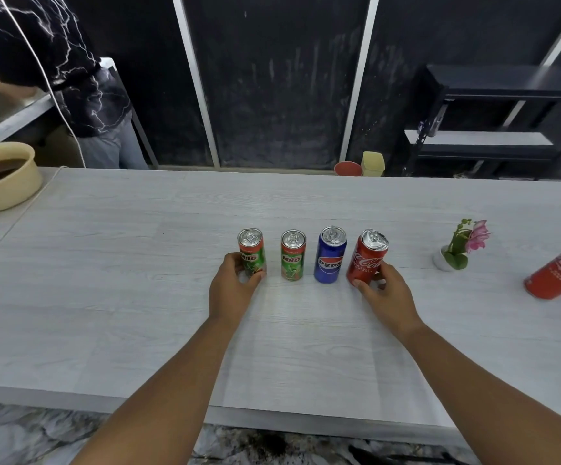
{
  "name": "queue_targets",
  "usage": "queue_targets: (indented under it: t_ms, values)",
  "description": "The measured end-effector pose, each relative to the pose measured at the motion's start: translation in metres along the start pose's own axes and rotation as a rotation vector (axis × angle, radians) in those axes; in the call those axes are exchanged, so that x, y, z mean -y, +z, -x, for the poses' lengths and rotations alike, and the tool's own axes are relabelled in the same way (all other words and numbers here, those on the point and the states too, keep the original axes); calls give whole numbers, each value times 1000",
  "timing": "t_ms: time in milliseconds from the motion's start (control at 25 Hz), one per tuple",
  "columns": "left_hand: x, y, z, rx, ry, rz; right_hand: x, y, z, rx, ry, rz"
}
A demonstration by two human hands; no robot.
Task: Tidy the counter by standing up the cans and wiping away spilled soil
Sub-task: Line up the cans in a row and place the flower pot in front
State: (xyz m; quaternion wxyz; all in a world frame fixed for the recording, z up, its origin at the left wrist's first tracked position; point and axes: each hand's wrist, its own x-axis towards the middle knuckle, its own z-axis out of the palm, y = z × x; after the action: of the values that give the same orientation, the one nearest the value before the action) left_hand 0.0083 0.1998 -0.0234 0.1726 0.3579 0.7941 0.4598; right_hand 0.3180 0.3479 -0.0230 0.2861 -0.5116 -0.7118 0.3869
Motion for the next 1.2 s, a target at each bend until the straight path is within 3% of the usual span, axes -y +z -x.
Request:
queue_targets:
  t_ms: [1200]
  values:
    - [-2,9,10,-35,43,-61,-6,-12,-1,59,87,27]
